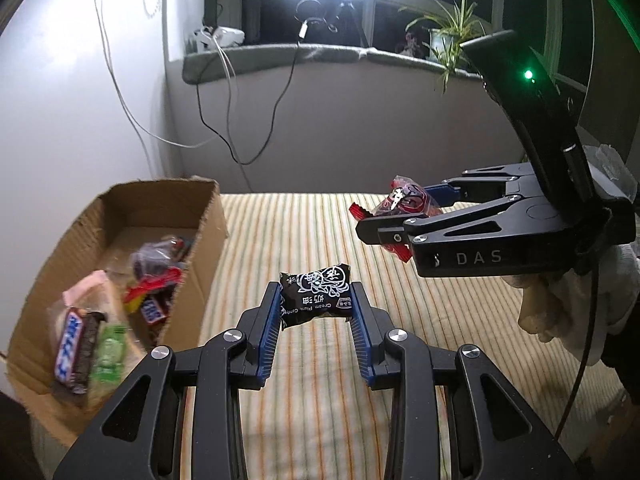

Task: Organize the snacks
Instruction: 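Carry the black wrapper and chocolate cake over the box with both tools, then open both tools to drop the black wrapper and cake into the box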

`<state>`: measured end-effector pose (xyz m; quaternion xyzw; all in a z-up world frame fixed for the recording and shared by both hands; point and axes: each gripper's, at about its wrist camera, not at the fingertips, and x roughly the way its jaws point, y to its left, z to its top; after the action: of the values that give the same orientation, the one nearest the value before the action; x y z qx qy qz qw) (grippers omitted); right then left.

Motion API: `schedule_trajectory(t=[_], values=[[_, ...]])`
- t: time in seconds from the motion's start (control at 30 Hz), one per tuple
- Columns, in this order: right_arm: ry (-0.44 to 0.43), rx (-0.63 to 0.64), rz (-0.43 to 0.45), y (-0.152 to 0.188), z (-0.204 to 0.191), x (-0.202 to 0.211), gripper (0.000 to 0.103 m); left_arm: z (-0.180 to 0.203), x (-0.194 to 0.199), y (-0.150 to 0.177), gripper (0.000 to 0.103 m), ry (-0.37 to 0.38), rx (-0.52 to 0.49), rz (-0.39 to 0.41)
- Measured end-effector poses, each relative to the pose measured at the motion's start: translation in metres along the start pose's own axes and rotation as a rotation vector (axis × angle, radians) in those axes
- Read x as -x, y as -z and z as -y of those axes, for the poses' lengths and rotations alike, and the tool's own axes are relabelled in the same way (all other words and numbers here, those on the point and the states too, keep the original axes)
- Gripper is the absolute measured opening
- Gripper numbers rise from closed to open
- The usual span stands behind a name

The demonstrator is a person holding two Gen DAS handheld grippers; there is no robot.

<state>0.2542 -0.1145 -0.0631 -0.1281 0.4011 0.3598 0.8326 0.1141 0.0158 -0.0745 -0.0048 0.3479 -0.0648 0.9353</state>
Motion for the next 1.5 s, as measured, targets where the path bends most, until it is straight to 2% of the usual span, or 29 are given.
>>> schedule_trajectory(t=[0.67, 1.17, 1.27, 1.33, 1.4, 1.5], values=[[-0.042, 0.088, 0.050, -0.039, -0.073, -0.001, 0.057, -0.059, 0.050, 0.000, 0.031, -0.080, 0.080, 0.083], [-0.099, 0.154, 0.040, -0.070, -0.131, -0.037, 0.057, -0.122, 0.059, 0.011, 0.032, -0.165, 0.169, 0.091], [-0.101, 0.167, 0.042, -0.075, -0.139, -0.043, 0.059, -0.130, 0.058, 0.012, 0.033, -0.179, 0.182, 0.086], [-0.093, 0.161, 0.052, -0.078, -0.141, -0.045, 0.064, -0.135, 0.059, 0.013, 0.038, -0.188, 0.195, 0.090], [-0.098, 0.148, 0.058, -0.082, -0.141, -0.046, 0.075, -0.138, 0.060, 0.013, 0.043, -0.200, 0.207, 0.098], [-0.111, 0.124, 0.071, -0.085, -0.139, -0.043, 0.078, -0.142, 0.063, 0.014, 0.047, -0.212, 0.218, 0.107]])
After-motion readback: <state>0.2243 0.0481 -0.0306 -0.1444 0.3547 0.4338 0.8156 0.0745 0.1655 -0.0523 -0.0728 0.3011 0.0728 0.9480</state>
